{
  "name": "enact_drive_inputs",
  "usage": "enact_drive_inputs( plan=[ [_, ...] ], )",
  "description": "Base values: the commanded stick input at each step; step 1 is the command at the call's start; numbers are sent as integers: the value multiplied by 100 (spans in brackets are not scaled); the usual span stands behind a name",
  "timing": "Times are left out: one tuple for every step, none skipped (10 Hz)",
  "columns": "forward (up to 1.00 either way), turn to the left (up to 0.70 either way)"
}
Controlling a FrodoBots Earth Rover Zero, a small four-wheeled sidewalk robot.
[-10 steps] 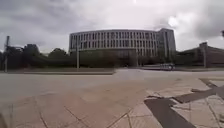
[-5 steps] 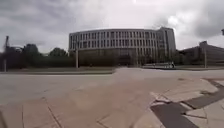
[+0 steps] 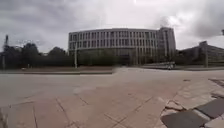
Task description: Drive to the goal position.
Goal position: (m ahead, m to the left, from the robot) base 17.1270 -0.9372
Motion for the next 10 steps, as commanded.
enact_drive_inputs(
  plan=[
    [70,0],
    [70,0],
    [70,0],
    [70,0],
    [70,0],
    [70,0],
    [70,0],
    [70,0],
    [70,0],
    [70,0]
  ],
)
